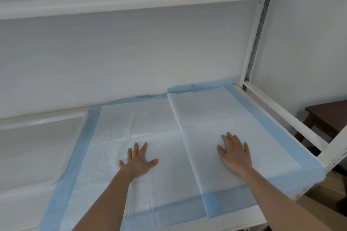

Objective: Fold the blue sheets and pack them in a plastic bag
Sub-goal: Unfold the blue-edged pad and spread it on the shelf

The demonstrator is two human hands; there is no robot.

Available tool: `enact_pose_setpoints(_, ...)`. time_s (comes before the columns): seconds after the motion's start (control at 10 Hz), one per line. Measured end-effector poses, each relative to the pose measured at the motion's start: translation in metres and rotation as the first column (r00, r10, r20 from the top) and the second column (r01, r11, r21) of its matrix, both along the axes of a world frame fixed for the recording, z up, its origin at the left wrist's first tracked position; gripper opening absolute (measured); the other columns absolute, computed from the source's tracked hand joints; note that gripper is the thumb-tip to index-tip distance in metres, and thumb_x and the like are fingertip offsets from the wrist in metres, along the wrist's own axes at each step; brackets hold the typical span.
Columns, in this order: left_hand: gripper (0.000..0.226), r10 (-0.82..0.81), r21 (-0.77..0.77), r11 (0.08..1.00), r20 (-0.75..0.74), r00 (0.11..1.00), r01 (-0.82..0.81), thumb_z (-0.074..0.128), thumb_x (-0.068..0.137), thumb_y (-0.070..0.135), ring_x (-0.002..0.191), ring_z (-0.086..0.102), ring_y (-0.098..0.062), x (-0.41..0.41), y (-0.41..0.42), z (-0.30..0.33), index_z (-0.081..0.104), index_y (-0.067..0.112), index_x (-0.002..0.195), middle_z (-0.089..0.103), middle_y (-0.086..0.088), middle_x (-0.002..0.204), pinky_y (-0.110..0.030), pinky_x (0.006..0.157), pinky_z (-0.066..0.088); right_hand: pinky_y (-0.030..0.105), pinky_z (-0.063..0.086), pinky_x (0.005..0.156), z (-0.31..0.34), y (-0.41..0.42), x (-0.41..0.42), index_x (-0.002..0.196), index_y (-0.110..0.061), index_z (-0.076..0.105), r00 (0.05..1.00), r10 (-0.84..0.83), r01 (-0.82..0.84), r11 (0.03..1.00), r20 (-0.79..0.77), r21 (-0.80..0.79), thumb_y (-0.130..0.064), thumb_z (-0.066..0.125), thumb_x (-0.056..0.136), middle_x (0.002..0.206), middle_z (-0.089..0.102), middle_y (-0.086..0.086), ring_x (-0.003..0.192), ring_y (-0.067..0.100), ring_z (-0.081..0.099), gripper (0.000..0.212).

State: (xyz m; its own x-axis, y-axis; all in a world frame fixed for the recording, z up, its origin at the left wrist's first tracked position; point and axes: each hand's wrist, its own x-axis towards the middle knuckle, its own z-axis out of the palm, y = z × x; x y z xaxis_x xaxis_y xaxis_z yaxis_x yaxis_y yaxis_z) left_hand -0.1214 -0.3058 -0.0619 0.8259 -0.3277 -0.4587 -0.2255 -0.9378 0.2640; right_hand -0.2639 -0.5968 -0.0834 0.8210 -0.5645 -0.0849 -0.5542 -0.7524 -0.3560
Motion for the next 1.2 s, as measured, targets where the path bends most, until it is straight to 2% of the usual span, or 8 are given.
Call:
enact_pose_setpoints(0.3, 0.085, 0.044, 0.031, 0.999, -0.004, 0.999, -0.044, 0.04, 0.088, 0.067, 0.146, -0.016, -0.024, 0.001, 0.014, 0.004, -0.008, 0.035, 0.15, -0.025, 0.003, 0.157, -0.059, 0.113, 0.002, 0.042, 0.0, 0.119, 0.001, -0.015, -0.007, 0.151, -0.026, 0.019, 0.999, -0.051, 0.051, 0.999, 0.0, -0.008, -0.045, 0.027, 0.101, 0.161, 0.006, -0.007, 0.148, 0.014, 0.0, 0.054)
enact_pose_setpoints(0.4, 0.083, 0.123, 0.049, 0.991, 0.005, 0.992, -0.123, 0.048, 0.09, 0.057, 0.147, -0.012, -0.028, 0.0, 0.004, 0.013, -0.002, 0.032, 0.152, -0.019, -0.003, 0.158, -0.058, 0.114, 0.004, 0.047, 0.003, 0.119, 0.007, -0.014, -0.004, 0.151, -0.02, 0.02, 0.99, -0.14, 0.14, 0.989, 0.006, -0.039, -0.039, 0.031, 0.101, 0.161, 0.007, 0.002, 0.148, 0.022, -0.001, 0.054)
enact_pose_setpoints(0.5, 0.076, 0.098, 0.023, 0.995, 0.088, 0.991, -0.101, 0.048, 0.094, 0.036, 0.146, -0.015, -0.026, -0.009, -0.024, 0.02, -0.001, 0.028, 0.152, -0.021, -0.004, 0.158, -0.054, 0.116, -0.002, 0.043, 0.004, 0.119, 0.014, 0.003, 0.007, 0.15, -0.016, 0.019, 0.995, -0.083, 0.089, 0.99, 0.059, -0.107, -0.027, 0.037, 0.1, 0.161, 0.005, 0.007, 0.148, 0.023, -0.001, 0.054)
enact_pose_setpoints(0.6, 0.068, -0.005, -0.067, 0.998, 0.088, 0.996, 0.011, 0.038, 0.098, 0.042, 0.146, -0.017, -0.024, -0.022, -0.048, 0.012, -0.003, 0.032, 0.152, -0.023, 0.0, 0.157, -0.051, 0.116, -0.004, 0.042, 0.006, 0.12, 0.016, 0.029, 0.019, 0.15, -0.018, 0.022, 0.992, 0.038, -0.037, 0.999, 0.119, -0.006, -0.033, 0.034, 0.101, 0.161, 0.008, 0.006, 0.148, 0.021, 0.003, 0.053)
enact_pose_setpoints(0.7, 0.071, -0.055, -0.024, 0.998, 0.068, 0.996, 0.056, 0.028, 0.096, 0.059, 0.145, -0.02, -0.025, -0.031, -0.049, -0.003, -0.009, 0.033, 0.151, -0.026, -0.001, 0.156, -0.051, 0.115, -0.007, 0.043, 0.001, 0.119, 0.01, 0.042, 0.019, 0.152, -0.023, 0.019, 0.993, 0.063, -0.071, 0.994, 0.1, 0.082, -0.046, 0.027, 0.101, 0.161, 0.006, 0.002, 0.148, 0.018, 0.0, 0.057)
enact_pose_setpoints(0.9, 0.076, -0.091, 0.059, 0.994, 0.064, 0.994, 0.087, 0.025, 0.09, 0.07, 0.144, -0.022, -0.022, -0.022, -0.033, -0.003, -0.011, 0.039, 0.149, -0.029, 0.004, 0.155, -0.055, 0.114, -0.008, 0.041, -0.003, 0.12, -0.004, 0.03, 0.007, 0.152, -0.03, 0.013, 0.995, 0.097, -0.097, 0.991, -0.003, -0.088, -0.053, 0.016, 0.099, 0.162, 0.001, -0.003, 0.148, 0.015, -0.003, 0.059)
enact_pose_setpoints(1.2, 0.078, -0.098, 0.059, 0.994, 0.03, 0.995, 0.096, 0.029, 0.089, 0.07, 0.144, -0.022, -0.024, -0.019, -0.026, 0.002, -0.011, 0.041, 0.149, -0.028, 0.006, 0.155, -0.059, 0.113, -0.004, 0.041, -0.002, 0.12, -0.004, 0.023, 0.006, 0.152, -0.03, 0.014, 0.994, 0.109, -0.107, 0.986, 0.006, -0.124, -0.05, 0.017, 0.1, 0.161, 0.002, -0.004, 0.148, 0.014, -0.002, 0.056)
